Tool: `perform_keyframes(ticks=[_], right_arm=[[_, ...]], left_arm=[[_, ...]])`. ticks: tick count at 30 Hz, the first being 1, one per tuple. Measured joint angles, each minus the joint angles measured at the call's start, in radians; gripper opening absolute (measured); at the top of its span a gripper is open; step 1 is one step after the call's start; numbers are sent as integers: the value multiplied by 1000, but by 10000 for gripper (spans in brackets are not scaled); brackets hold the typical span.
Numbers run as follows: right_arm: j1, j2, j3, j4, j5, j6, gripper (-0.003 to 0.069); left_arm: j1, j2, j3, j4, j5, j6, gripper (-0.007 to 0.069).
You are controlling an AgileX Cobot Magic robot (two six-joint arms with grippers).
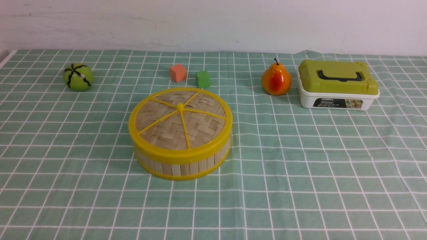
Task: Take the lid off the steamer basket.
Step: Use the left arm to lift the lid of the steamer
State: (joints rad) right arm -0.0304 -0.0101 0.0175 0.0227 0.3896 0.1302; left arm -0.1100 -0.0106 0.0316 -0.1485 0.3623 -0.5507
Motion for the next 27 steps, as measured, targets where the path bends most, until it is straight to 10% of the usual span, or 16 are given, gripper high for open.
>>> perform_keyframes(ticks=[4, 14, 22, 27], right_arm=[[0, 0, 0, 0, 0, 0, 241], [0, 0, 0, 0, 0, 0, 241], [0, 0, 0, 0, 0, 0, 241], [0, 0, 0, 0, 0, 0, 241]], left_arm=[[0, 0, 0, -410, -21, -267, 239], [0, 0, 0, -701, -193, -389, 239], [0, 15, -130, -698, -437, -228, 111], [0, 306, -468, -590, -179, 38, -13]])
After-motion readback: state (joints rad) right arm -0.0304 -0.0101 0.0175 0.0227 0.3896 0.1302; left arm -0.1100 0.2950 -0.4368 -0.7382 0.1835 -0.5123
